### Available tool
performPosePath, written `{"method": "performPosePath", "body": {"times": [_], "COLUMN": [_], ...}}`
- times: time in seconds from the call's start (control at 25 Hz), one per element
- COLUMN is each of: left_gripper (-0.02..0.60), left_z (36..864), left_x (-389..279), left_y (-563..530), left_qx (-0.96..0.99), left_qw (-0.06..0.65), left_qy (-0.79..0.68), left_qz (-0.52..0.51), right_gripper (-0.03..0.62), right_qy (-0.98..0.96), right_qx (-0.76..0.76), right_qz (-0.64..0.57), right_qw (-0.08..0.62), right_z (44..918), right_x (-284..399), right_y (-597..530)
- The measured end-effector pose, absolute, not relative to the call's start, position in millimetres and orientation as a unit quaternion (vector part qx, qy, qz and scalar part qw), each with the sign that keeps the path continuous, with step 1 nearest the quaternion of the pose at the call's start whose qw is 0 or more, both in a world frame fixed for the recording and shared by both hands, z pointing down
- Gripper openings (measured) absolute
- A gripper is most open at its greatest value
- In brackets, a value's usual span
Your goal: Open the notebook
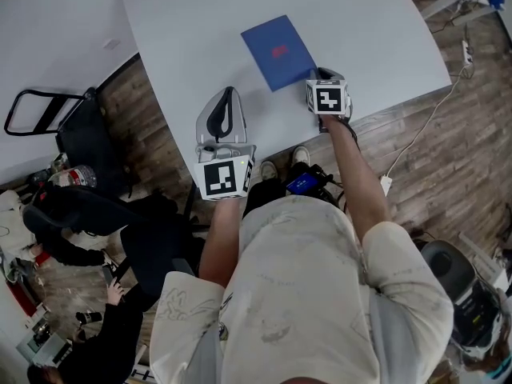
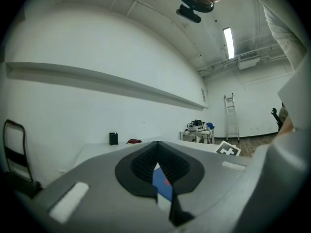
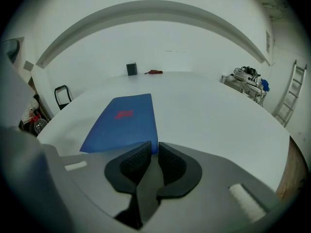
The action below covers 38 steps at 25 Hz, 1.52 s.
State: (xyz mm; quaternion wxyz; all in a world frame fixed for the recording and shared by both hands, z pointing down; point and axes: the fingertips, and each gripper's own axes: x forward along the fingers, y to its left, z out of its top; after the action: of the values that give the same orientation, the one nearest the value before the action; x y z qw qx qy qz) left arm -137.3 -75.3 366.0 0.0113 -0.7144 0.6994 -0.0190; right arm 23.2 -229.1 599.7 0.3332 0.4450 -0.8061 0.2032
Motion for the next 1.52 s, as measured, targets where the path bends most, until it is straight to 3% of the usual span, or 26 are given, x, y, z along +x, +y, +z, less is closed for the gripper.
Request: {"method": "performPosePath", "body": {"times": [0.32, 1.52], "left_gripper": [0.018, 0.018], "left_z": [369.5, 365.9], "left_x": [-137.7, -143.7], "left_y": [-75.5, -82.7], "left_qx": [-0.714, -0.712], "left_qw": [0.009, 0.017], "left_qy": [0.7, 0.701], "left_qz": [-0.021, -0.026], "right_gripper": [0.011, 0.008], "right_qy": [-0.802, -0.815], "right_qx": [0.459, 0.466], "right_qz": [0.188, 0.18], "right_qw": [0.332, 0.294], "right_z": [599.5, 578.2], "right_x": [26.7, 22.6], "right_y": [-230.8, -235.6]}}
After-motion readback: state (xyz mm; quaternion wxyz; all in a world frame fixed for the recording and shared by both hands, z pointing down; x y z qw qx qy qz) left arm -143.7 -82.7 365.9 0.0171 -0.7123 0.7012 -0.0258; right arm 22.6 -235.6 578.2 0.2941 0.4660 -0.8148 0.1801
